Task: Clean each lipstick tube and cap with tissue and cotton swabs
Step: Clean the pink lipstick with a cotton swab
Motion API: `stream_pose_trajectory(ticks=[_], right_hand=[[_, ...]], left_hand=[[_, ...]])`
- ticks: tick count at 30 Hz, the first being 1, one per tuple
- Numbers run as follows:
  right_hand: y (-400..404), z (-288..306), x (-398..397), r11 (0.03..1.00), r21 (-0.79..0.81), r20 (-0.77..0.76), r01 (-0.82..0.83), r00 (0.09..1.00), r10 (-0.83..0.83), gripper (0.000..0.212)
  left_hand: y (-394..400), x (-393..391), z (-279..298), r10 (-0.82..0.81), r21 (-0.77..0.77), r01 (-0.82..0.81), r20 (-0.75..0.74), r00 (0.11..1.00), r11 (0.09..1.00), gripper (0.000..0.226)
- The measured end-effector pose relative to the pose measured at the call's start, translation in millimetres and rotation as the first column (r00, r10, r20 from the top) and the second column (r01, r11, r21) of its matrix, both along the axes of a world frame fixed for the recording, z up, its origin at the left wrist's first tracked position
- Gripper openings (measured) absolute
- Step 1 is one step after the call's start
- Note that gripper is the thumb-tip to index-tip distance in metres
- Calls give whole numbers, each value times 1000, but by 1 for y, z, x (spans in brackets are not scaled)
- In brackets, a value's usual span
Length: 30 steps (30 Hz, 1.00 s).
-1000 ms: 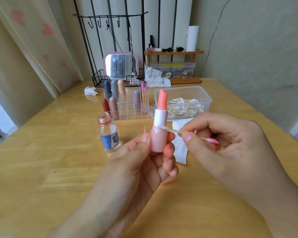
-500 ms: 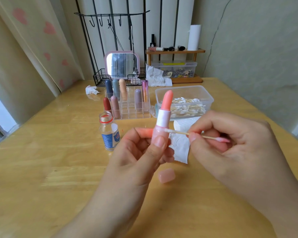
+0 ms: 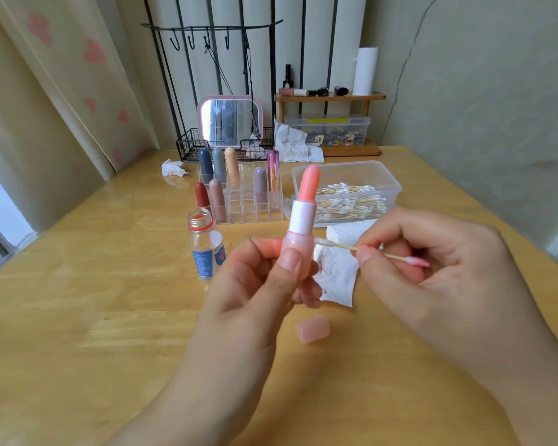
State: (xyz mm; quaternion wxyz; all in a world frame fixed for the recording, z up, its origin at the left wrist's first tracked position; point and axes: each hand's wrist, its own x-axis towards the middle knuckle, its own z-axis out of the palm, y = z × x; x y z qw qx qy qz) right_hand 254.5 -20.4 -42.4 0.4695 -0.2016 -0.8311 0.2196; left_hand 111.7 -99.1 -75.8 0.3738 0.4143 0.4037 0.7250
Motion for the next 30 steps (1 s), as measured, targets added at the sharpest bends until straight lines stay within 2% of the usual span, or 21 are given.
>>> stream_pose_trajectory(ticks=[2, 4, 8, 9, 11, 14, 18, 21, 25, 30], right_hand=[[3, -1, 0, 996, -71, -22, -45, 999, 43, 15], [2, -1, -1, 987, -124, -44, -106, 994, 102, 14], [1, -4, -4, 979, -147, -35, -140, 990, 136, 14], [1, -5, -4, 979, -143, -31, -145, 989, 142, 13], [-2, -4, -5, 973, -158, -53, -170, 985, 163, 11], [-6, -2, -5, 969, -150, -65, -194, 980, 187, 14], [-2, -1, -4, 992, -88, -14, -88, 996, 87, 13], [3, 0, 0, 994, -93, -12, -57, 998, 56, 13], [4, 1, 0, 983, -148, -51, -111, 993, 104, 15], [3, -1, -2, 979, -159, -42, -128, 992, 123, 15]], left_hand=[[1, 2, 2, -81, 12, 80, 97, 992, 997, 15], [3, 3, 2, -158, 32, 155, 181, 971, 987, 29], [10, -2, 0, -287, 52, 286, 324, 902, 957, 28], [11, -3, 0, -323, 61, 321, 335, 885, 945, 35], [11, -3, -2, -349, 56, 351, 321, 880, 935, 45], [5, -1, -2, -296, 1, 302, 198, 934, 953, 30], [2, -1, 0, -273, -18, 278, 137, 952, 960, 22], [2, -3, 1, -259, -21, 262, 108, 960, 965, 27], [2, -6, 1, -257, 43, 253, 162, 953, 966, 33], [1, -3, 2, -267, 14, 269, 173, 948, 963, 13]])
